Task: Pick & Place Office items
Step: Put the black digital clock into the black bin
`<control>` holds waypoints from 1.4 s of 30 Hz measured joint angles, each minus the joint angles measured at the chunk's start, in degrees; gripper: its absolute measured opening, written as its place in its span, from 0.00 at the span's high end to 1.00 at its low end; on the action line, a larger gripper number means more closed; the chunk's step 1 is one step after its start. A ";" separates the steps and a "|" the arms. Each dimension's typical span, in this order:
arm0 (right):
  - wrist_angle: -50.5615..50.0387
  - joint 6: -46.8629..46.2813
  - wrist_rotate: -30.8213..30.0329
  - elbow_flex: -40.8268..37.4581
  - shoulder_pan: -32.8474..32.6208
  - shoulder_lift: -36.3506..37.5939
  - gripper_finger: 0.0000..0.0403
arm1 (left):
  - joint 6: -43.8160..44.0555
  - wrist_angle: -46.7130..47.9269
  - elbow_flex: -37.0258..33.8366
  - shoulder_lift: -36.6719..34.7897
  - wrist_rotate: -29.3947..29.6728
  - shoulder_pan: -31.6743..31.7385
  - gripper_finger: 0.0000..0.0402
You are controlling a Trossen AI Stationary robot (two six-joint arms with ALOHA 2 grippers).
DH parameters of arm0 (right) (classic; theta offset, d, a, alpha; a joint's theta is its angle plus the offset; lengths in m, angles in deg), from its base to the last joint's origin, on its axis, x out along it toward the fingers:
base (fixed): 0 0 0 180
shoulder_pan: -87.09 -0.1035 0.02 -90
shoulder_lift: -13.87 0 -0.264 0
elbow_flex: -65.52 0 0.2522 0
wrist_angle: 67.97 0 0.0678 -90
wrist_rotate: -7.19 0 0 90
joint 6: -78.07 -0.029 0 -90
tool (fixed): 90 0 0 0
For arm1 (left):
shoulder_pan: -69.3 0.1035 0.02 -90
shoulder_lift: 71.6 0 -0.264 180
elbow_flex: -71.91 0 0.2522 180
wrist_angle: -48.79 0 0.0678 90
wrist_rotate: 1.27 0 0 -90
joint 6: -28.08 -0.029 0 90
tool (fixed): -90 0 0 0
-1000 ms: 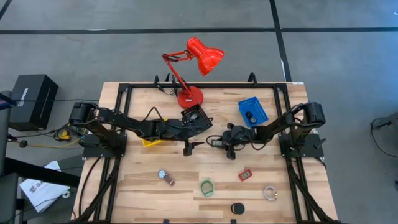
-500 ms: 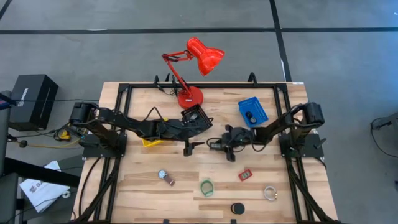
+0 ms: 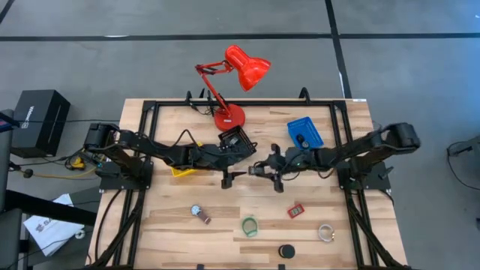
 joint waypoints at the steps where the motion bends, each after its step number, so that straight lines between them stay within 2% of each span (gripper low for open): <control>1: 0.05 -0.01 -0.04 0.44 0.03 1.18 0.64 | 0.41 -0.16 0.00 0.00 0.00 -0.04 0.29; 4: 0.18 1.18 -0.21 1.46 0.21 3.75 0.64 | 0.62 -1.12 0.00 0.00 0.00 -0.29 0.29; 10: 0.11 3.01 -0.18 3.24 -0.31 4.73 0.57 | 0.37 -4.28 0.00 -0.07 0.00 -0.91 0.29; 16: 0.04 3.01 -0.20 5.35 -0.26 1.39 0.64 | 0.30 -5.49 0.00 -0.07 0.00 -0.97 0.29; 21: -0.38 4.58 -0.59 7.35 -0.20 -2.44 0.62 | 0.21 -5.98 0.00 -0.07 -0.09 -0.97 0.29; 25: -0.21 5.86 -2.19 8.71 -0.17 -3.59 0.59 | 0.21 -5.11 0.00 -0.07 -0.08 -0.95 0.33; 32: -5.01 5.85 -2.18 8.94 -0.20 -1.60 0.64 | -0.75 -2.06 0.00 -0.07 0.11 -0.68 0.39; 38: -5.57 5.87 -2.19 8.94 -0.57 -1.32 0.58 | -1.34 -2.40 0.00 -0.07 0.11 -0.64 0.39; 42: -5.70 5.85 -2.19 8.94 -0.33 -1.32 0.62 | -1.34 -2.38 0.00 -0.07 0.09 -0.64 0.43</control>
